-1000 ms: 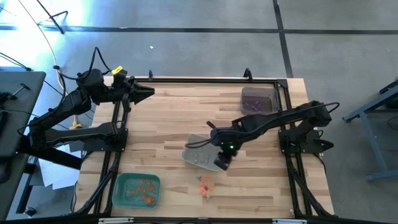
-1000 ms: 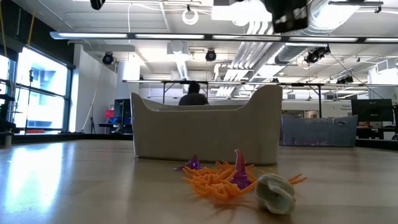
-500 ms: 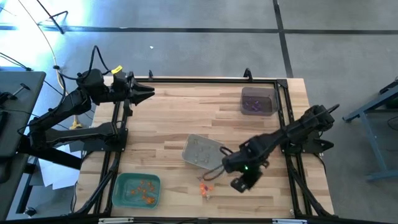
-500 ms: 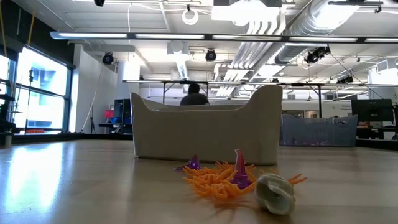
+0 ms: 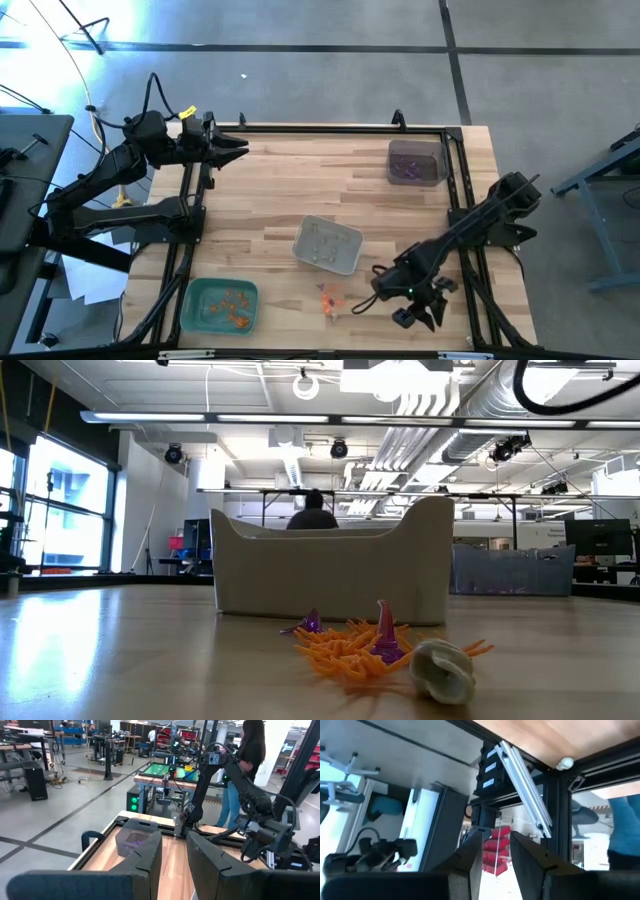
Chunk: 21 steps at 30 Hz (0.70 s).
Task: Sort Halloween decoration
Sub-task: Put the white skull toy into the white bin
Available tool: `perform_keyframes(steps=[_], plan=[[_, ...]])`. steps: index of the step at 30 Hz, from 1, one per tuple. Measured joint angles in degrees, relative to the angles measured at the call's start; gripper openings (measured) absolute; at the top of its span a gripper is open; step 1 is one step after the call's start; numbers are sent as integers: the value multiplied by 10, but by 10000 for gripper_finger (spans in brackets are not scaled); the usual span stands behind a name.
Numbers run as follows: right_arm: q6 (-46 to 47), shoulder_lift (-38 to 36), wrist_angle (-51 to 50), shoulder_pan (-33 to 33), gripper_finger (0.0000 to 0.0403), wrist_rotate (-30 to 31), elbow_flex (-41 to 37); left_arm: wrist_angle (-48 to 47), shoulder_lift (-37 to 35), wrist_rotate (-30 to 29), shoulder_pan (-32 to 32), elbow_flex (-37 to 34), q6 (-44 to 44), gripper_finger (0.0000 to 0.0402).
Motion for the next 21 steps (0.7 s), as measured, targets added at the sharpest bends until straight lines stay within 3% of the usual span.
perform_keyframes(steps=[10,21], plan=[[106,0,198,52,94,-14,-100,0,0,0,0,0,-34,76],[161,0,247,120,94,-15,-176,0,0,1,0,0,-110,76]])
